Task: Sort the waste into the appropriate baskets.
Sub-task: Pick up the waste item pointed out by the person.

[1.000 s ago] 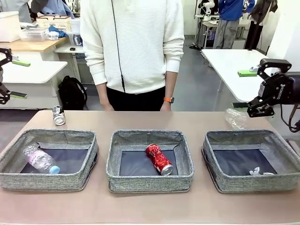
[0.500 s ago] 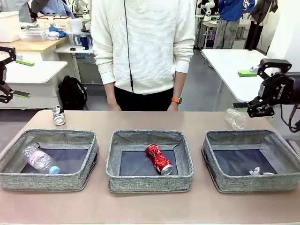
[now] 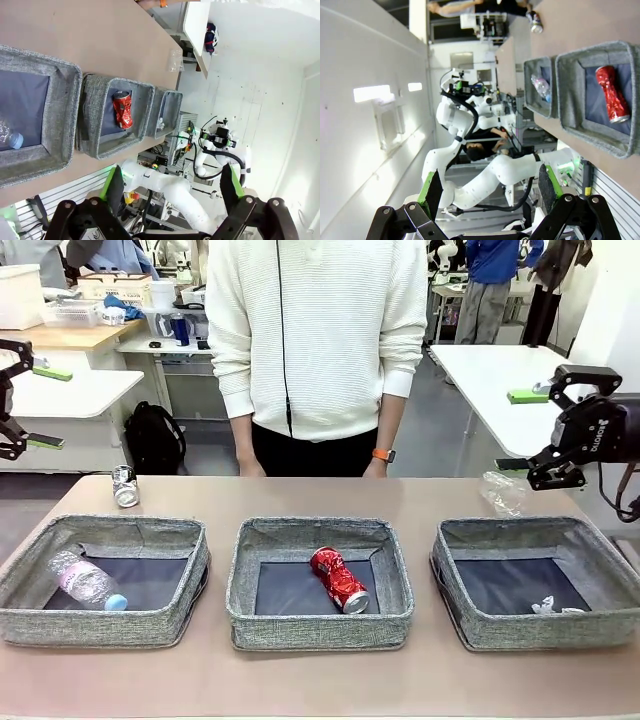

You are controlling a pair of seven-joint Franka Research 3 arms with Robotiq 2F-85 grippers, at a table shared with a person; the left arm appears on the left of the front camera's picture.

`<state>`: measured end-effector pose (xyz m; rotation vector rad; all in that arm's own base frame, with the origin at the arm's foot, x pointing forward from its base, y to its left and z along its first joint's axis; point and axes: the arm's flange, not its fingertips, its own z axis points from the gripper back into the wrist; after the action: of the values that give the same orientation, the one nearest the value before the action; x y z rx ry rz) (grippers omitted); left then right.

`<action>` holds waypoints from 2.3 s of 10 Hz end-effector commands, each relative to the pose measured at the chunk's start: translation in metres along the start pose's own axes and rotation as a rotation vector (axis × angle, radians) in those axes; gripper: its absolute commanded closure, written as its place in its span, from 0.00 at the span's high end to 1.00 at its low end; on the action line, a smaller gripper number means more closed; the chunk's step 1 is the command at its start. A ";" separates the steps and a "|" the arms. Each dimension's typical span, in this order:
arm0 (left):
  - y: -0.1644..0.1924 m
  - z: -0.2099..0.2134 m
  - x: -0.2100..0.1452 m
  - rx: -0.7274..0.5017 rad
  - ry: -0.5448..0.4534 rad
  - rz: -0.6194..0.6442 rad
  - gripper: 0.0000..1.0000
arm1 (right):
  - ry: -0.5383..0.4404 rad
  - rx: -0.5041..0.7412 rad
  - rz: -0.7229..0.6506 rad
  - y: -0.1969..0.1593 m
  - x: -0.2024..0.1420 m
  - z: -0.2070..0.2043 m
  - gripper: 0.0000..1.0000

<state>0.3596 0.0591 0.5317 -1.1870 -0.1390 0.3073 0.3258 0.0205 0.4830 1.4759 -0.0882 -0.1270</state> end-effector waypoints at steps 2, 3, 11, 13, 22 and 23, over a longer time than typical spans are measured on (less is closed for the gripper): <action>-0.003 0.002 0.002 -0.023 0.001 0.000 1.00 | -0.002 0.018 -0.002 0.003 0.000 0.000 1.00; -0.003 0.002 0.002 -0.023 0.001 0.000 1.00 | -0.002 0.018 -0.002 0.003 0.000 0.000 1.00; -0.003 0.002 0.002 -0.023 0.001 0.000 1.00 | -0.002 0.018 -0.002 0.003 0.000 0.000 1.00; -0.003 0.002 0.002 -0.023 0.001 0.000 1.00 | -0.002 0.018 -0.002 0.003 0.000 0.000 1.00; -0.003 0.002 0.002 -0.023 0.001 0.000 1.00 | 0.416 -1.592 0.691 0.027 0.049 -0.009 1.00; -0.003 0.002 0.002 -0.023 0.001 0.000 1.00 | 0.441 -1.726 0.705 0.030 0.059 -0.003 1.00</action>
<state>0.3601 0.0598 0.5310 -1.1870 -0.1381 0.3100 0.3721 0.0262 0.5124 0.6232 -0.0276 0.3168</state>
